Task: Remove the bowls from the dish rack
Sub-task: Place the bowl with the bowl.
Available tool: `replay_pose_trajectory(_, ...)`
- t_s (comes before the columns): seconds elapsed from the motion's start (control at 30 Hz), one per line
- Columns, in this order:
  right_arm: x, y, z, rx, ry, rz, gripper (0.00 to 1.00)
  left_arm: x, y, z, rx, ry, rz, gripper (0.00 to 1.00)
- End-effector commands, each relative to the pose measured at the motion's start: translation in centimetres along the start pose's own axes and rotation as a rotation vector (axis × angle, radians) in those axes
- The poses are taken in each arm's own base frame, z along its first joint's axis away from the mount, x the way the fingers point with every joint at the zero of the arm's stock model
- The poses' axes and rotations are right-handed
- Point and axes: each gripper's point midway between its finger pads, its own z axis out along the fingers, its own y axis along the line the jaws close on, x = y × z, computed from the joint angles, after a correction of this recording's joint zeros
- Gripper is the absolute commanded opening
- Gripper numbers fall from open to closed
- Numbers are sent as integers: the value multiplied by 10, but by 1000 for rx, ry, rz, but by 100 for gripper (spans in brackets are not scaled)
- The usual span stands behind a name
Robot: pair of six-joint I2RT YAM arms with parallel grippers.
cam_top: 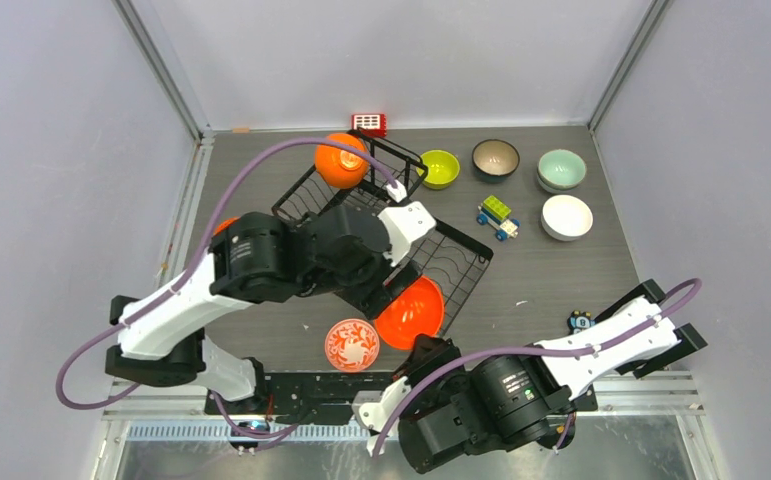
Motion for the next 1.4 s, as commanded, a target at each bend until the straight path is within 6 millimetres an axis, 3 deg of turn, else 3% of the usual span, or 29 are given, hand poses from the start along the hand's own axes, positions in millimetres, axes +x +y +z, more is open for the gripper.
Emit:
replay_pose_trajectory(0.0, 3, -11, -2, 53, 24, -45, 1, -9, 11, -10, -64, -28, 6, 68)
replay_pose_trajectory(0.23, 4, -11, 0, 62, 31, -56, 1, -7, 21, 2, -197, 10, 1, 53)
replay_pose_trajectory(0.4, 4, -11, 1, 63, 37, -63, 1, -3, 21, 5, -210, 34, 12, 30)
replay_pose_trajectory(0.53, 2, -10, 1, 62, 35, -66, 1, 0, 19, 9, -216, 58, 23, 18)
replay_pose_trajectory(0.63, 2, -12, 1, 67, 33, -62, 1, 1, 18, 9, -213, 60, 24, 1)
replay_pose_trajectory(0.7, 1, -13, 1, 73, 31, -55, 2, -1, 21, 8, -224, 44, 16, 0)
replay_pose_trajectory(0.73, 0, -13, 0, 74, 27, -47, 8, -1, 22, 7, -229, 36, 12, 0)
replay_pose_trajectory(0.9, -10, -17, -5, 73, -23, 36, 63, -8, 33, -1, -268, -45, -29, 0)
replay_pose_trajectory(0.93, -14, -19, -7, 70, -43, 68, 86, -9, 36, -3, -280, -58, -37, 0)
replay_pose_trajectory(0.97, -17, -21, -9, 67, -64, 98, 97, -10, 39, -5, -293, -72, -47, 0)
replay_pose_trajectory(1.13, -32, -33, -21, 69, -172, 288, 100, -13, 67, -20, -374, -152, -137, 0)
replay_pose_trajectory(1.23, -42, -44, -30, 80, -290, 465, 100, -17, 93, -30, -425, -222, -218, 0)
replay_pose_trajectory(1.37, -47, -59, -22, 88, -441, 712, 100, -30, 136, -46, -496, -335, -331, 0)
